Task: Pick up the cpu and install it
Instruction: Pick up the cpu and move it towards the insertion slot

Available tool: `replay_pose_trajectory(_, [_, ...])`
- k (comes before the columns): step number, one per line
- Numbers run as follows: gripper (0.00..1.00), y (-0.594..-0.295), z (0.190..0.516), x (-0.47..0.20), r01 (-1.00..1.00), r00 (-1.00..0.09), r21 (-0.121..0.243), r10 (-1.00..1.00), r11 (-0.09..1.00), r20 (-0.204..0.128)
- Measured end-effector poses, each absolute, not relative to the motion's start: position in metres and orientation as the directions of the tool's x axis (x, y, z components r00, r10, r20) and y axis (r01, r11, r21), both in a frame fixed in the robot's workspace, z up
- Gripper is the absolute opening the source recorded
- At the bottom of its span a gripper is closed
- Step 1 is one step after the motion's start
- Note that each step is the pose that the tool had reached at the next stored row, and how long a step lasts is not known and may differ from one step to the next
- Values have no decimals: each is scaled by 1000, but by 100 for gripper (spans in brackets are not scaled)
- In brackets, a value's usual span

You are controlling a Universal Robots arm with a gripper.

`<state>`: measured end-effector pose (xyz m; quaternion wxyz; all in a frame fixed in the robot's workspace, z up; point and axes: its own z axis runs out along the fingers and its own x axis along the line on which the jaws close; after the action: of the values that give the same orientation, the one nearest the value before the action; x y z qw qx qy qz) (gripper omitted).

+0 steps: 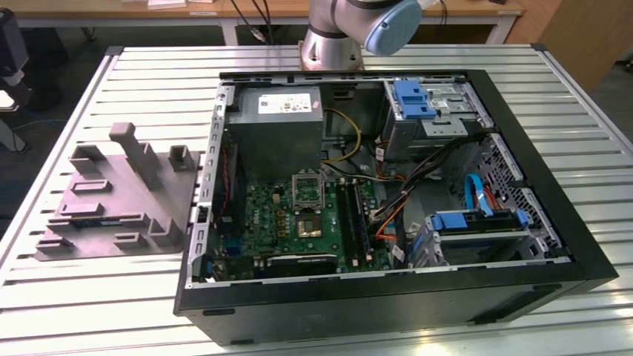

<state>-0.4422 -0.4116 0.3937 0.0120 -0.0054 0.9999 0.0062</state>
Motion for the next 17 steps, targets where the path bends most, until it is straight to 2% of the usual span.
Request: replay_pose_trajectory(17, [47, -412, 394, -437, -11, -1000, 12, -11, 1000, -24])
